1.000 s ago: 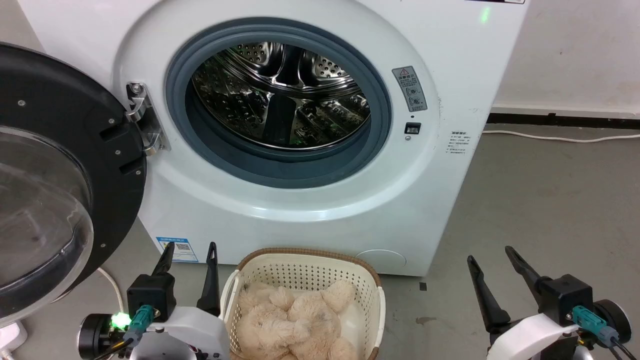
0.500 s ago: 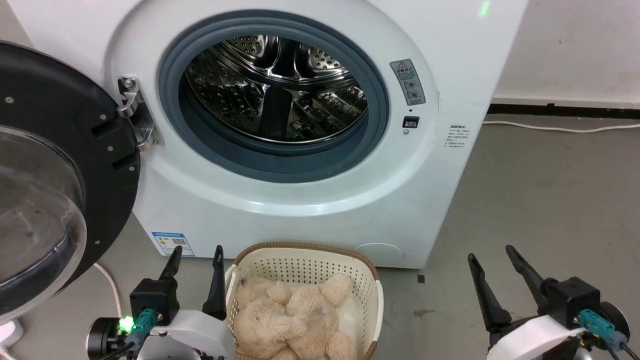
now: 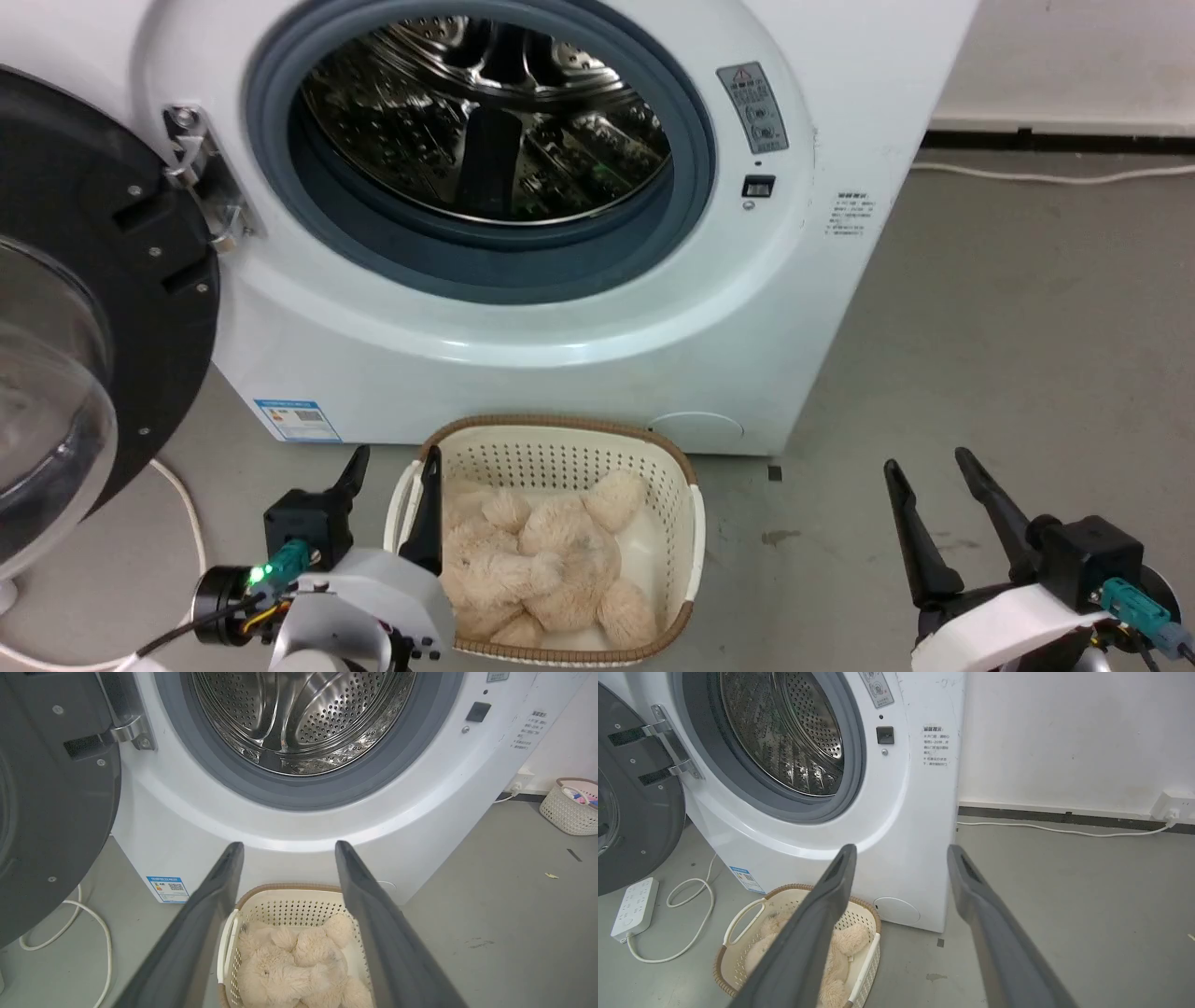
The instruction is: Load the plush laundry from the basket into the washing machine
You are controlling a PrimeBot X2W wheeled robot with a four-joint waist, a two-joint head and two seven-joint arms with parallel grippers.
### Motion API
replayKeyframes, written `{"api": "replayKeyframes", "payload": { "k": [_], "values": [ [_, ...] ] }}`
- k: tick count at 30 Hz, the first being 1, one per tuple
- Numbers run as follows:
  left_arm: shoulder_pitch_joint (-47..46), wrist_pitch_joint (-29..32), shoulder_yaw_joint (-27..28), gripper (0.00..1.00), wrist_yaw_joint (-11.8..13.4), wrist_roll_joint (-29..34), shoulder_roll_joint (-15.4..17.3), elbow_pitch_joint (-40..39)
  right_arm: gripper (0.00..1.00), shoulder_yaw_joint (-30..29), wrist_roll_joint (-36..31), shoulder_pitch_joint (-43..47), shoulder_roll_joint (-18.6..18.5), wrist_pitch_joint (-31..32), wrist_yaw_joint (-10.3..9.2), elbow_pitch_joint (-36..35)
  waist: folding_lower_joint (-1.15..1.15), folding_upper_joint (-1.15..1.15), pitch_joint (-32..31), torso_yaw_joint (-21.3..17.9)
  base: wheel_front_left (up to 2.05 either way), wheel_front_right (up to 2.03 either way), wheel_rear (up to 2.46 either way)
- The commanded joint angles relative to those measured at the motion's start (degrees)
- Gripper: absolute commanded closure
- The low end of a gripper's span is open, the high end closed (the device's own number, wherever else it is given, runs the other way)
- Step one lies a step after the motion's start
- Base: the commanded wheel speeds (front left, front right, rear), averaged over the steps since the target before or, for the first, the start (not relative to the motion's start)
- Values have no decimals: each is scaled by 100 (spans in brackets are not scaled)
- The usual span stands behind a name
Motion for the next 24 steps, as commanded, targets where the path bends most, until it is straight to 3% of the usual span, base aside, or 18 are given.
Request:
{"api": "replayKeyframes", "payload": {
  "k": [1, 14, 24],
  "values": [
    [-164, 19, -52, 0, -45, -95, 58, 126, 0, -2, 82, -63, 0, -54, -2, -37, 0, 0, 124, -57, 0, 0, 0],
    [-891, 488, -349, 0, -140, -342, 253, 1068, 0, 30, 442, -240, -1, -209, -2, -121, 0, 0, 765, -348, 0, 0, 0],
    [-1474, 1354, -731, 0, -85, -448, 591, 1954, 0, 103, 891, -355, -1, -364, -3, -211, 0, 0, 1503, -708, 0, 0, 0]
  ]
}}
